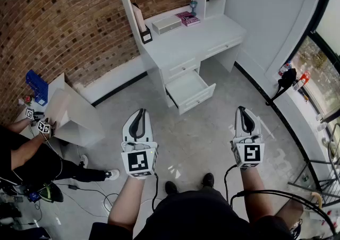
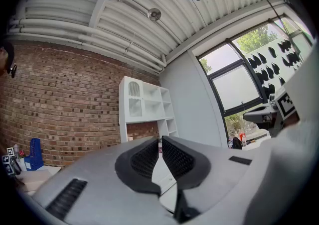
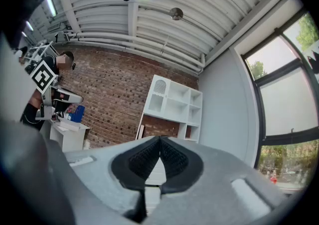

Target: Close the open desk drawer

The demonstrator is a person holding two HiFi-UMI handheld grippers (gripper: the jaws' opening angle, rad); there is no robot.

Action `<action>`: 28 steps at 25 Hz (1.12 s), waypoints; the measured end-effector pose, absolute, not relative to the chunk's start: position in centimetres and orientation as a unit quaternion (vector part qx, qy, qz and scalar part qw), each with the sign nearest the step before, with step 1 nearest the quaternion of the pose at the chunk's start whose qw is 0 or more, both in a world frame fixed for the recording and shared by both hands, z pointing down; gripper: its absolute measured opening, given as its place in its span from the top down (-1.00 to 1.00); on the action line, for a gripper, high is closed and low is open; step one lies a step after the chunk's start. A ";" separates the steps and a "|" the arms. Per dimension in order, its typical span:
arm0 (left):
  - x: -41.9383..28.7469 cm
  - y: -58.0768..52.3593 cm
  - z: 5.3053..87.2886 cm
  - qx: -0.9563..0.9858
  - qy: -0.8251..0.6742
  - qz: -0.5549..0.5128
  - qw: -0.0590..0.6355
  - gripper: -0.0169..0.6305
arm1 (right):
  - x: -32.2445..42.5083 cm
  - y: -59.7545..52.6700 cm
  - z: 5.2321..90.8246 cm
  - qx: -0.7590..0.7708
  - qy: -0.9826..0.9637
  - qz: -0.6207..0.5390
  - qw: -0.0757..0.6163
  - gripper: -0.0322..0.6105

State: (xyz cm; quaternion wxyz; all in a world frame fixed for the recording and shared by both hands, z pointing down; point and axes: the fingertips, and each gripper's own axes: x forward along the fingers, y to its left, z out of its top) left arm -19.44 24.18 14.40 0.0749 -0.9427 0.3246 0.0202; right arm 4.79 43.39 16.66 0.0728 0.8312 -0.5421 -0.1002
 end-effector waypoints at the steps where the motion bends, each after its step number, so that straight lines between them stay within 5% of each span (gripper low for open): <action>1: -19.5 24.2 14.3 -0.943 0.324 0.020 0.075 0.88 | 4.7 43.4 16.6 0.831 -0.542 -0.100 0.073 0.89; 9: -18.6 24.3 13.9 -0.940 0.333 0.026 0.074 0.88 | 5.9 43.3 16.2 0.833 -0.539 -0.108 0.063 0.89; 11: -18.2 24.6 13.7 -0.934 0.349 0.038 0.070 0.88 | 6.9 43.3 16.3 0.831 -0.544 -0.104 0.057 0.50; 12: -17.9 24.9 13.8 -0.932 0.353 0.044 0.066 0.81 | 7.4 43.3 16.6 0.829 -0.548 -0.098 0.056 0.28; 14: -16.9 25.7 14.1 -0.933 0.351 0.048 0.058 0.18 | 8.8 43.5 17.3 0.826 -0.554 -0.090 0.056 0.08; 28: -12.2 30.2 16.9 -0.911 0.408 0.004 0.054 0.08 | 16.4 44.5 22.2 0.789 -0.612 -0.047 0.041 -0.03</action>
